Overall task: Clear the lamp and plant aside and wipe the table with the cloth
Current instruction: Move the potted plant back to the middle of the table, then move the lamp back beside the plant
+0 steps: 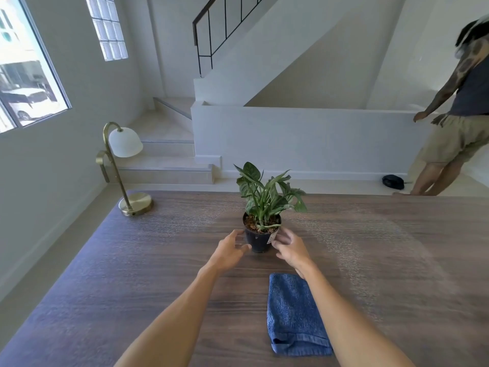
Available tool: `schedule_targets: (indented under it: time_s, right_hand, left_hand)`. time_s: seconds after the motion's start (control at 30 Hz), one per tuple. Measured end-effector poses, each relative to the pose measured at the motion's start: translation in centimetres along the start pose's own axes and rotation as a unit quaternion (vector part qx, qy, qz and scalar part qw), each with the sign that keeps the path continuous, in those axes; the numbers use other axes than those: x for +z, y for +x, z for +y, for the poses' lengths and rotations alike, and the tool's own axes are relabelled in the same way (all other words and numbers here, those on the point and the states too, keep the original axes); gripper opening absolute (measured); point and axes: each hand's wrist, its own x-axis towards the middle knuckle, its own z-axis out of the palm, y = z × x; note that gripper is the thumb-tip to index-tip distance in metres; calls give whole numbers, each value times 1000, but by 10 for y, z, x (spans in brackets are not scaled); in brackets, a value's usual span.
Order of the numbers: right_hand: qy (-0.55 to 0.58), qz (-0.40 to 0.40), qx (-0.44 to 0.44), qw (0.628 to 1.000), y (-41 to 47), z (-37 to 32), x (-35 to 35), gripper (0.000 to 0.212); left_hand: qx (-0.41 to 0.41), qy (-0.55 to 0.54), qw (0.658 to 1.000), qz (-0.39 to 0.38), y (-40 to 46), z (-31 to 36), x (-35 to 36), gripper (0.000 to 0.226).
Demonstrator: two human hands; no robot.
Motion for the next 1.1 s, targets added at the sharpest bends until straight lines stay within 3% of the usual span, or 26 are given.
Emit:
schedule_targets:
  time_s: [0.47, 1.1]
  right_hand:
    - [-64, -8, 11, 998, -67, 3, 56, 55]
    - [-164, -90, -61, 981, -136, -83, 257, 50]
  left_hand:
    - [1, 48, 998, -40, -64, -27, -38, 53]
    - [-29, 70, 996, 44, -176, -133, -239, 44]
